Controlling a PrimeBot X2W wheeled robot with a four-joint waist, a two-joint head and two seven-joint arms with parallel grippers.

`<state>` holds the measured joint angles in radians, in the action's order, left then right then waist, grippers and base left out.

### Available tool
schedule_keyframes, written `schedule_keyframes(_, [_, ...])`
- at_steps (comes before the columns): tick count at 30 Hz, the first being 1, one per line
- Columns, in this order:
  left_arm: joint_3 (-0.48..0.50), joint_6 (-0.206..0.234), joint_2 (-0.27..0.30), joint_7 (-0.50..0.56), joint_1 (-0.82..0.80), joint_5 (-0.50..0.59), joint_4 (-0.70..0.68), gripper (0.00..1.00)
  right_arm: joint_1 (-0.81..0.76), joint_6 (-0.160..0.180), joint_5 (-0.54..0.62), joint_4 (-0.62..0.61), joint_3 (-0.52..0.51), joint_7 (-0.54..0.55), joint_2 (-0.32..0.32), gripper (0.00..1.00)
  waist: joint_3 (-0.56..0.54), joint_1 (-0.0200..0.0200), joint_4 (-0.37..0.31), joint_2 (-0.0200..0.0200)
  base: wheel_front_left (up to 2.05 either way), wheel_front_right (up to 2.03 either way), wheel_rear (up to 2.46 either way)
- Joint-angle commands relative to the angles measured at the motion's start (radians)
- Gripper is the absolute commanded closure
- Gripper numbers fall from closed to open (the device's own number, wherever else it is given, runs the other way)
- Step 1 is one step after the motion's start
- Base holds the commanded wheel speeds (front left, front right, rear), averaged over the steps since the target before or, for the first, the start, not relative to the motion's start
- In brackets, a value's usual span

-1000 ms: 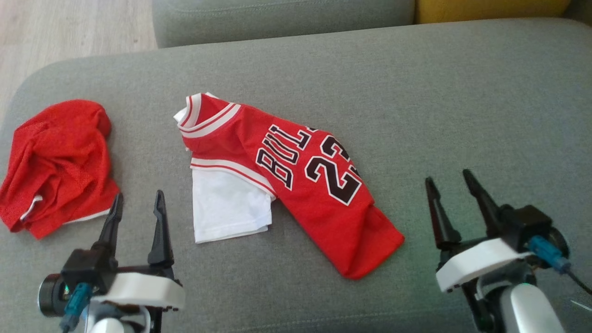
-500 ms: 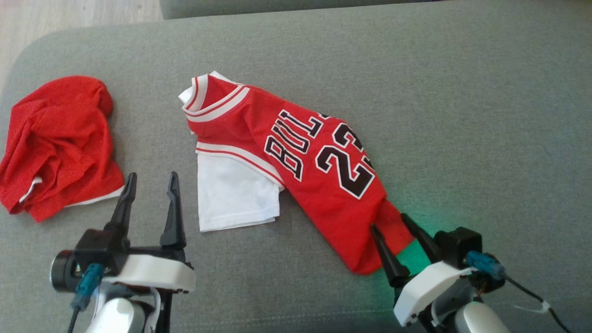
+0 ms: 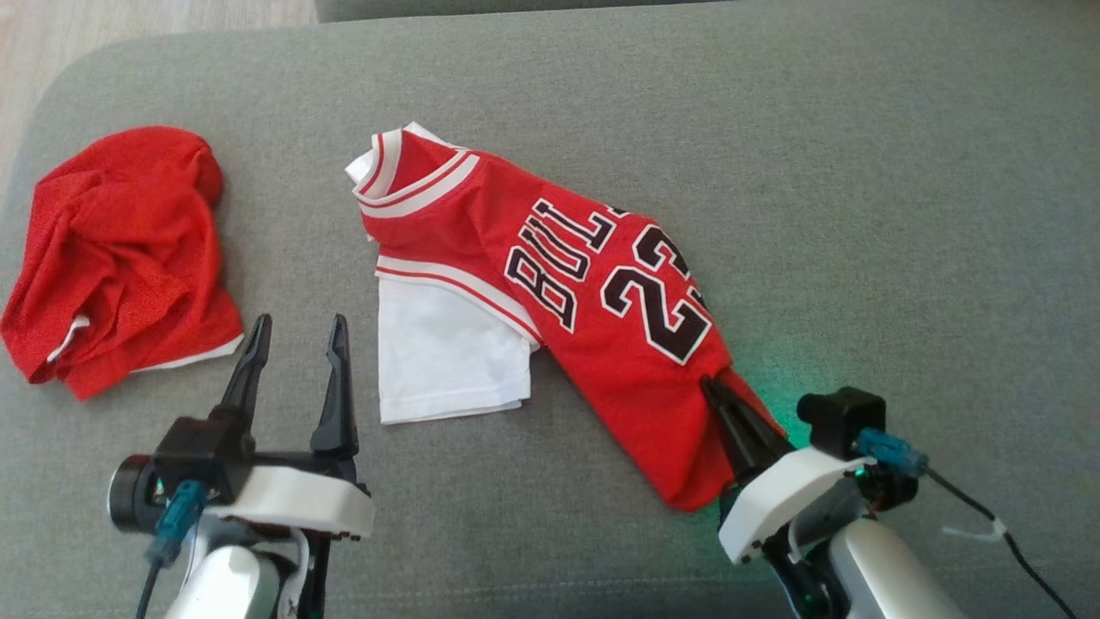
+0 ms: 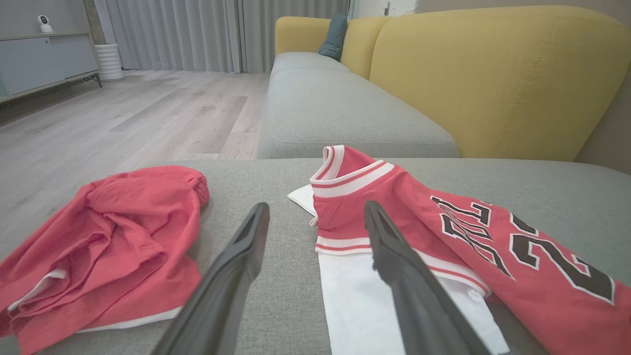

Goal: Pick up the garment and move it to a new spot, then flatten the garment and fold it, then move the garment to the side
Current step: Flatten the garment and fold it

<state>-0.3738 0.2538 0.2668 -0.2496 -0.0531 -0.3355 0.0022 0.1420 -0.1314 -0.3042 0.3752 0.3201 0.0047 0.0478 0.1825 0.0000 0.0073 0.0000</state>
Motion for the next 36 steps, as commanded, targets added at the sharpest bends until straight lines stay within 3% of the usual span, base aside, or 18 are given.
schedule_keyframes(1, [0.040, -0.003, 0.005, -0.012, -0.049, 0.011, -0.027, 0.00, 0.044, 0.001, -0.010, -0.028, 0.015, -0.016, 0.003, 1.00, 0.001, 0.0000, 0.001, 0.0000, 0.00, 0.00, 0.00])
schedule_keyframes(9, [0.049, -0.006, -0.005, -0.012, -0.052, 0.022, -0.032, 0.00, 0.095, 0.001, -0.010, -0.082, -0.044, -0.050, 0.034, 1.00, 0.005, 0.0000, 0.001, 0.0000, 0.00, 0.00, 0.00])
schedule_keyframes(15, [0.047, -0.018, -0.016, -0.012, -0.074, 0.033, -0.036, 0.00, 0.188, 0.001, -0.020, -0.097, -0.104, -0.015, 0.087, 1.00, 0.034, 0.0000, 0.011, 0.0000, 0.00, 0.00, 0.00])
schedule_keyframes(25, [0.038, -0.059, -0.052, -0.012, -0.145, 0.055, -0.023, 0.00, 0.352, 0.001, -0.048, -0.002, -0.183, 0.020, 0.167, 1.00, 0.130, 0.0000, 0.084, 0.0000, 0.00, 0.00, 0.00])
schedule_keyframes(31, [0.040, -0.087, -0.086, -0.012, -0.179, 0.071, -0.004, 0.00, 0.434, 0.001, -0.059, 0.107, -0.172, 0.026, 0.193, 1.00, 0.179, 0.0000, 0.118, 0.0000, 0.00, 0.00, 0.00])
schedule_keyframes(32, [0.042, -0.091, -0.091, -0.012, -0.181, 0.074, 0.000, 0.00, 0.443, 0.001, -0.064, 0.125, -0.168, 0.022, 0.192, 0.83, 0.181, 0.0000, 0.119, 0.0000, 0.00, 0.00, 0.00])
schedule_keyframes(33, [0.044, -0.095, -0.095, -0.012, -0.182, 0.077, 0.004, 0.00, 0.450, 0.001, -0.066, 0.141, -0.164, 0.014, 0.192, 0.22, 0.181, 0.0000, 0.119, 0.0000, 0.00, 0.00, 0.00])
schedule_keyframes(34, [0.047, -0.098, -0.098, -0.012, -0.183, 0.080, 0.007, 0.00, 0.455, 0.001, -0.067, 0.156, -0.160, 0.004, 0.192, 0.00, 0.180, 0.0000, 0.118, 0.0000, 0.00, 0.00, 0.00])
schedule_keyframes(36, [0.053, -0.103, -0.105, -0.012, -0.180, 0.086, 0.014, 0.00, 0.457, 0.001, -0.070, 0.182, -0.149, -0.021, 0.188, 0.00, 0.172, 0.0000, 0.111, 0.0000, 0.00, 0.00, 0.00])
